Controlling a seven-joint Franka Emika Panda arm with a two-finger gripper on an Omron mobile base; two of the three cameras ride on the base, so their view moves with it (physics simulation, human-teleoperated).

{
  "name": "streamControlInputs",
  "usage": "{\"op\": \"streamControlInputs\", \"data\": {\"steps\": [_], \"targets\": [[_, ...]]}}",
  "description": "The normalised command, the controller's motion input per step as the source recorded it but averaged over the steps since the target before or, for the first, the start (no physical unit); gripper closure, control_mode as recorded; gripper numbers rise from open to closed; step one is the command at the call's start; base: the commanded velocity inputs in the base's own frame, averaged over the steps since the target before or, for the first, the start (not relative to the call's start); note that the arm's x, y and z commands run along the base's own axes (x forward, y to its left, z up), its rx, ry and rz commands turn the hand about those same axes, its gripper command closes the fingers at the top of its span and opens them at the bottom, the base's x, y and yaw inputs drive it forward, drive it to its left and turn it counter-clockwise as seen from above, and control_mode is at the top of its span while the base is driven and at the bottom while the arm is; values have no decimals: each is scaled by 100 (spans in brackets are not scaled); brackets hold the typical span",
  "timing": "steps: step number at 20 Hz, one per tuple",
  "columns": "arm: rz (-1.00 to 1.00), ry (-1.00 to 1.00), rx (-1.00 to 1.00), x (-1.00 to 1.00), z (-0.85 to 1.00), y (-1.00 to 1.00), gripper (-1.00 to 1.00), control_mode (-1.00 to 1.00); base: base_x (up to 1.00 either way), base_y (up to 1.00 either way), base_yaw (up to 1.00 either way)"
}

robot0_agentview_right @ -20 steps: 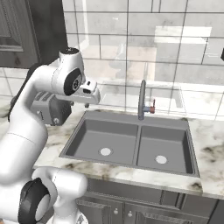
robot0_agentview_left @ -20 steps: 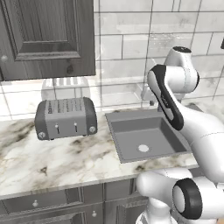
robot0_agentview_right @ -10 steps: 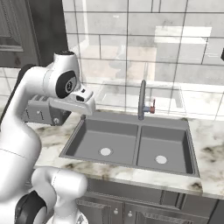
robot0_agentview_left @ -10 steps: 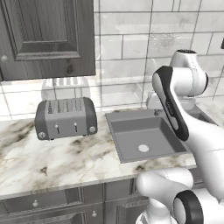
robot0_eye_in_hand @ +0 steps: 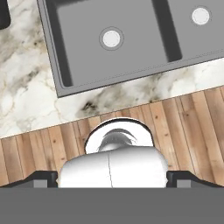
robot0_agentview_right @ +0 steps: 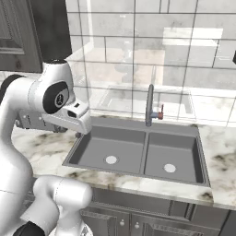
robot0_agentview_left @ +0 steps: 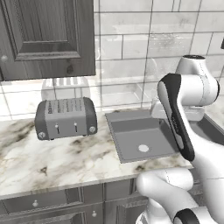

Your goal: Store the kebab skewer in the freezer for long-term storage. Close the freezer door after placing the cooked food.

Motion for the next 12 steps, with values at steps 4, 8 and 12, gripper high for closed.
{"op": "streamControlInputs", "data": {"steps": [4,8,12], "targets": [[0,3,0,-17,-2,13,-100,-100,0,0,0],[0,0,0,-11,-10,7,-100,-100,0,0,0],[0,0,0,-11,-15,0,-100,-100,0,0,0]]}}
